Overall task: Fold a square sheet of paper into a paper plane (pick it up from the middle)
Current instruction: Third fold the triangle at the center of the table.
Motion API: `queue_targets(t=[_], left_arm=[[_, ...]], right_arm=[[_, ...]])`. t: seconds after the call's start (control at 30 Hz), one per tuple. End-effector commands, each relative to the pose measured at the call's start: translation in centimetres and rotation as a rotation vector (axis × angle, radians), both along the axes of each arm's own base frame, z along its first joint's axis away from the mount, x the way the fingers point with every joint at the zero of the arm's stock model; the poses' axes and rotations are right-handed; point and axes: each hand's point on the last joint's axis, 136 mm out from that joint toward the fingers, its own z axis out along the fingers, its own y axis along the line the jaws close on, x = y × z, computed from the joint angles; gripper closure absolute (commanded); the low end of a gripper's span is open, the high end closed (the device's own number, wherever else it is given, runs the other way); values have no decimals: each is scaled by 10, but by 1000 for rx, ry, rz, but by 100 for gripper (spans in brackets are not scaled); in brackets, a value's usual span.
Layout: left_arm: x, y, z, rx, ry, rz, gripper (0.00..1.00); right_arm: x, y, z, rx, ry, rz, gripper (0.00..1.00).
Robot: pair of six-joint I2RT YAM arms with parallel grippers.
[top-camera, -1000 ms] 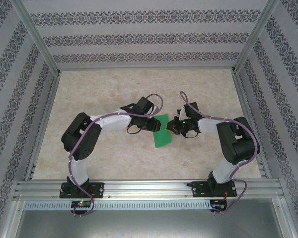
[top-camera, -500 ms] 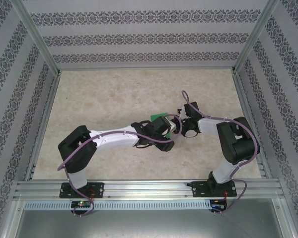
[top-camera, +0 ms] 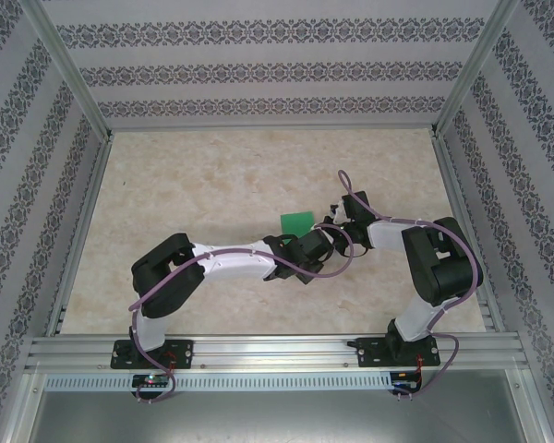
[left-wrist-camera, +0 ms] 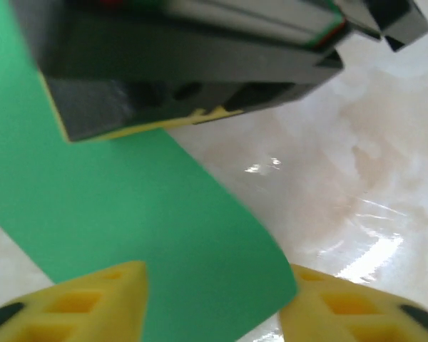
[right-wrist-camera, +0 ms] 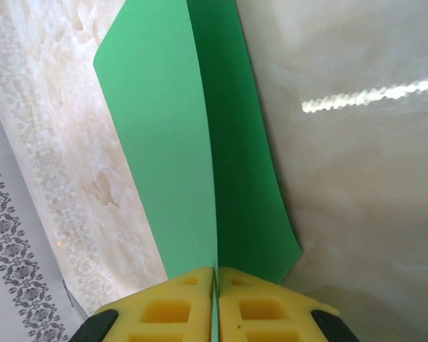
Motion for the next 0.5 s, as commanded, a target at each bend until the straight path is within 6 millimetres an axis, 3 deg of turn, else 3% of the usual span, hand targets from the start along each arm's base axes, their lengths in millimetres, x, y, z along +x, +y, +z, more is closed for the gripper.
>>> queue_targets(t=[0.0,0.07,0.3,0.47], left_arm=[[8,-4,19,-16,-76,21,62],[8,-2,20,-11,-84,21,73],[3,1,26,-20,-81,-14,96],[-5,-1,29,-53,-37,-60,100]], right_arm=[[-1,-2,-2,7,0,-1,88],[-1,-1,-1,9,-4,6,87],[-1,-4,5,-9,-21,15,78],[1,-15,23,-43,-74,1,69]])
